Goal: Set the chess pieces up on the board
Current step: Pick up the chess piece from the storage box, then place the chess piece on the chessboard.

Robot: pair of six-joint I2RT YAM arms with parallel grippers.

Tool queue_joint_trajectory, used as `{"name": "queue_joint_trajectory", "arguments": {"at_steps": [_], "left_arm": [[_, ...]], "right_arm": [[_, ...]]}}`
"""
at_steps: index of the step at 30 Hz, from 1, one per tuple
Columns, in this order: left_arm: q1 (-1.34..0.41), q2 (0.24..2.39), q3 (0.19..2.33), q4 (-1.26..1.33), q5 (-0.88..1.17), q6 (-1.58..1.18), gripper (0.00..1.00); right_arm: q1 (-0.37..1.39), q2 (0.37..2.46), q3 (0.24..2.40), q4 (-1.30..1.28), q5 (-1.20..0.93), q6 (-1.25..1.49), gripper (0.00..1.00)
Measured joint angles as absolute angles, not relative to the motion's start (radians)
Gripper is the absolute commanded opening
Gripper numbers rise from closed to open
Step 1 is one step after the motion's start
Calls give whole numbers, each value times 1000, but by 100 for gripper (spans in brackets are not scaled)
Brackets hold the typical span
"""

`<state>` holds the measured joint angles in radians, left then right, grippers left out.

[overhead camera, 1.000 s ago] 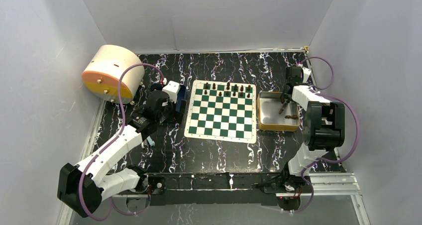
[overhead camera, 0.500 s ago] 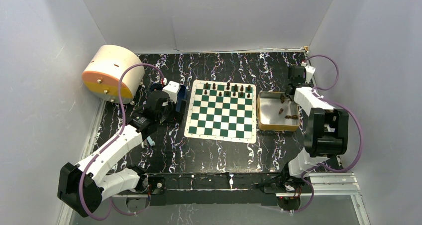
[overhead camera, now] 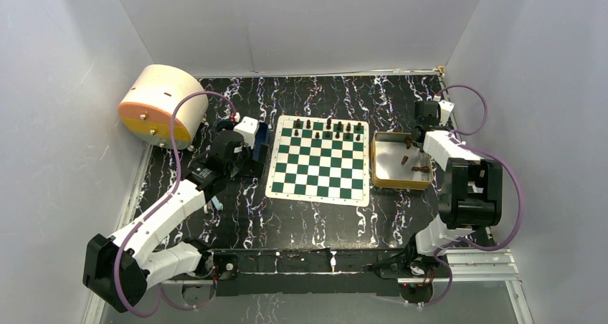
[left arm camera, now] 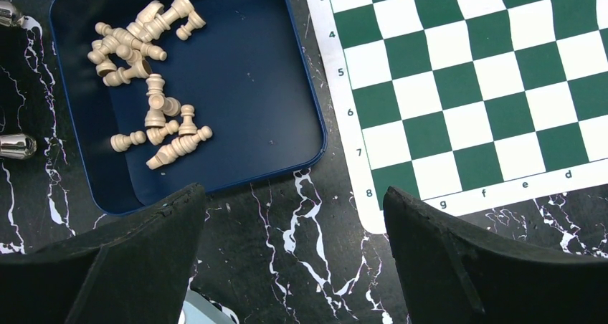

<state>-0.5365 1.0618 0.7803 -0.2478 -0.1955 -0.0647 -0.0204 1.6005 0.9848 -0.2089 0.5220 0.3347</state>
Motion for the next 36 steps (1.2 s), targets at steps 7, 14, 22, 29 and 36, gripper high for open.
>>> {"name": "queue_joint_trajectory", "arguments": {"at_steps": [7,14,22,29,36], "left_arm": [[-537,1063,780,-248,-196,-65,91],[-537,1066,780,-248,-199,-68,95],[-537,1079,780,-264,-279,-106,94],[-537,1079,789,-279,-259,-133,89],[-537,1046,803,-299,-228,-200,86]], "right_arm": [[-25,1600,986,-210,513,334,15],[-27,1573,1006,-241,419,337,15],[-10,1429,1037,-262,283,341,16],[155,1368,1040,-263,203,335,17],[395,1357,1022,-233,176,335,18]]}}
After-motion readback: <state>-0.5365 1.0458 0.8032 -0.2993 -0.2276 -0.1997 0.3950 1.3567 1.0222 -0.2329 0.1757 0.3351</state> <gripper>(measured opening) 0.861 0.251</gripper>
